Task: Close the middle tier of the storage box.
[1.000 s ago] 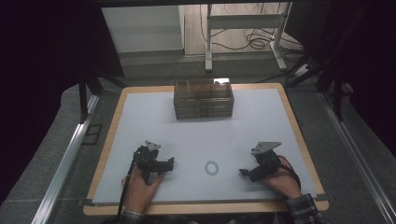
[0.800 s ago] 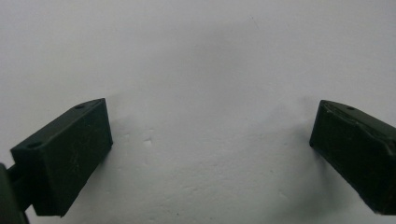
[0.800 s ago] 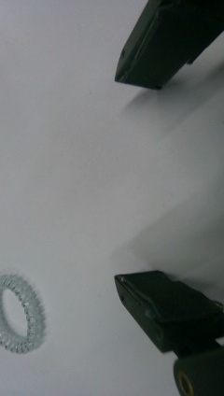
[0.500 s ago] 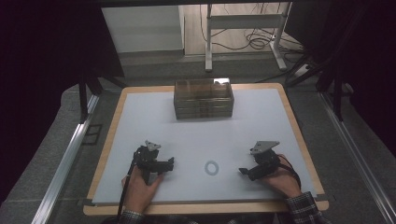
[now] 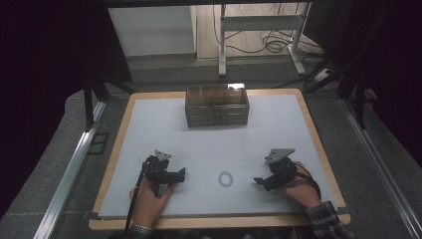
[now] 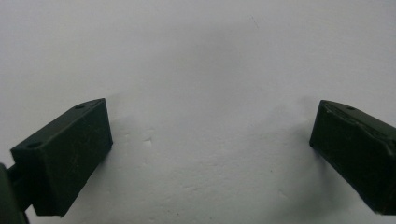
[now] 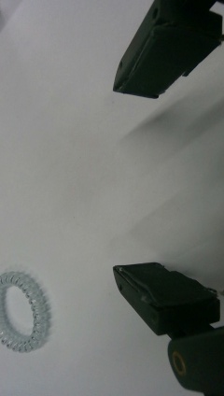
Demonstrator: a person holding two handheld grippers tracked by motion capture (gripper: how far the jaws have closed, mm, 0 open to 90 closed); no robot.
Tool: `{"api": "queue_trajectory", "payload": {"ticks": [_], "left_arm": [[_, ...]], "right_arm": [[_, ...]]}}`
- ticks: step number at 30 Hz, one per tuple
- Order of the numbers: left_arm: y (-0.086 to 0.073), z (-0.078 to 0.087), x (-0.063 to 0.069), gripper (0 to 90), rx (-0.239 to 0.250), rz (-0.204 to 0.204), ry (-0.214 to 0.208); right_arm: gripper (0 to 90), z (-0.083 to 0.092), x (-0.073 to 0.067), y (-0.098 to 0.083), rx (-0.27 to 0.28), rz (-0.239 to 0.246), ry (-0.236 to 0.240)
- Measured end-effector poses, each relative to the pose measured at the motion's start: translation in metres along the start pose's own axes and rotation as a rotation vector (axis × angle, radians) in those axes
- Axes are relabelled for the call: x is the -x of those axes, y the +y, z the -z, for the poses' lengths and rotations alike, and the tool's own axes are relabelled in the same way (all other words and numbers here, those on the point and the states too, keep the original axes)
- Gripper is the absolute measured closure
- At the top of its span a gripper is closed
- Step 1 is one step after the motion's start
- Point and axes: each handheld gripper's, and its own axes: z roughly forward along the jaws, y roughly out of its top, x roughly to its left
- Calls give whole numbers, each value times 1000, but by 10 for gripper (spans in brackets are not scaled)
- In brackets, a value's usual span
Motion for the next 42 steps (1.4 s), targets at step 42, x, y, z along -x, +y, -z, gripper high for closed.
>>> {"api": "queue_trajectory", "payload": {"ticks": [42], "left_arm": [[0, 0, 0, 0, -1, 1, -1]], "right_arm": [[190, -8, 6, 31, -54, 110, -57]]}}
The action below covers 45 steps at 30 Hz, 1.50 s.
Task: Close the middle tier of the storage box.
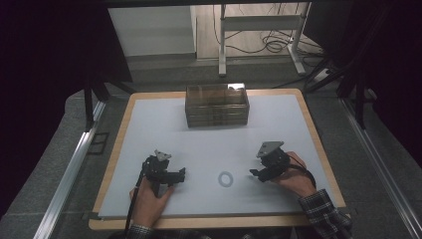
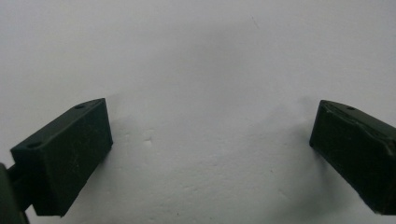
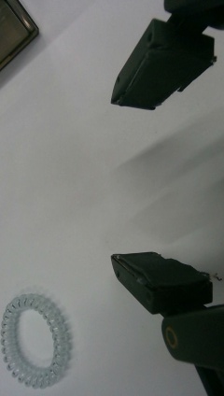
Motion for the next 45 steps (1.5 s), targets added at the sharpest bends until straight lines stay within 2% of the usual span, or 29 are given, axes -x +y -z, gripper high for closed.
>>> {"api": "queue_trajectory", "payload": {"ticks": [21, 45], "left_arm": [[0, 0, 0, 0, 0, -1, 0], [0, 0, -1, 0, -3, -6, -1]], "right_arm": [[213, -7, -5, 18, -28, 113, -102], [238, -23, -7, 37, -44, 221, -172]]}}
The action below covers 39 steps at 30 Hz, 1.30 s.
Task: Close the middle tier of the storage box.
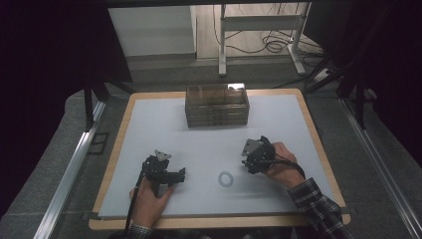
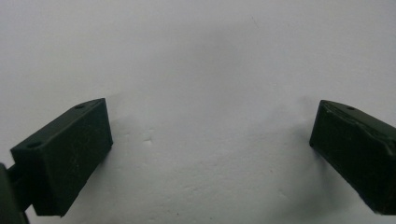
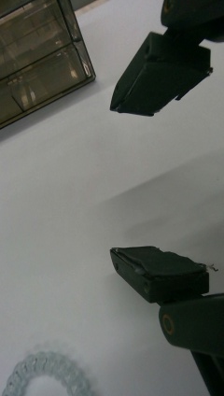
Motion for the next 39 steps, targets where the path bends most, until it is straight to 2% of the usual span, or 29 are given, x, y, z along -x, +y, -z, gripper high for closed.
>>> {"api": "queue_trajectory", "payload": {"ticks": [7, 21, 30, 31, 39], "left_arm": [[0, 0, 0, 0, 1, 2, 0], [0, 0, 0, 0, 3, 2, 0], [0, 0, 0, 0, 5, 4, 0], [0, 0, 0, 0, 6, 5, 0], [0, -1, 1, 0, 9, 9, 0]], "right_arm": [[258, -6, 0, 5, -6, 19, -21], [269, -18, -2, 16, -25, 93, -71], [284, -23, -3, 25, -34, 131, -116], [284, -24, -3, 25, -32, 121, -119], [285, -29, -4, 32, -44, 162, -156]]}}
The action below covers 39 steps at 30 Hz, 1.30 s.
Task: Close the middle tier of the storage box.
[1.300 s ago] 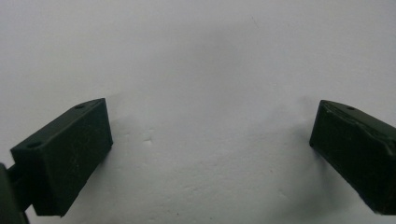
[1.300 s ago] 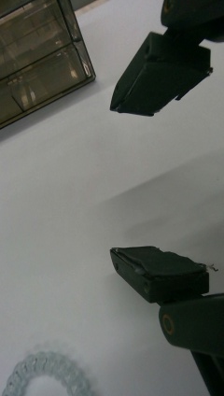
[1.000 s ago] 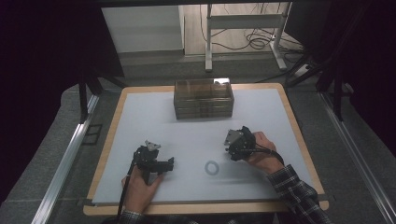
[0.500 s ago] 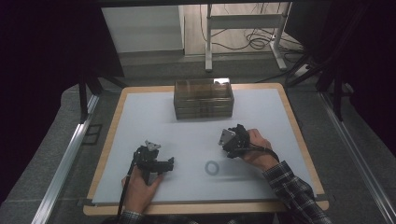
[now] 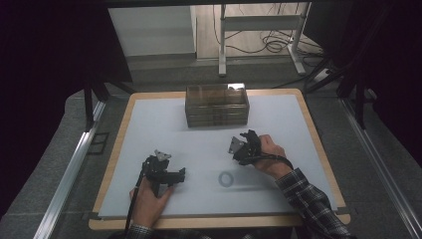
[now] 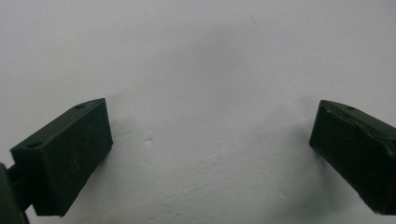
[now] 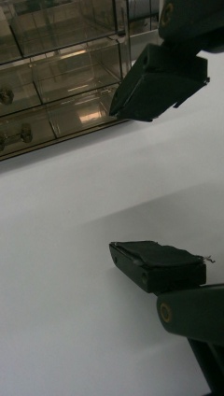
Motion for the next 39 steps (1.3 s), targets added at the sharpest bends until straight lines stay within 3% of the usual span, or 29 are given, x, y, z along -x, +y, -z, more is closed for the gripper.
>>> {"api": "queue_trajectory", "payload": {"ticks": [8, 31, 39], "left_arm": [[0, 0, 0, 0, -3, -4, 0], [0, 0, 0, 0, -3, -3, 0], [0, 0, 0, 0, -6, -7, 0]], "right_arm": [[286, -7, -1, 7, -14, 57, -55], [287, -22, 0, 24, -45, 146, -163], [327, -31, -1, 30, -57, 207, -208]]}}
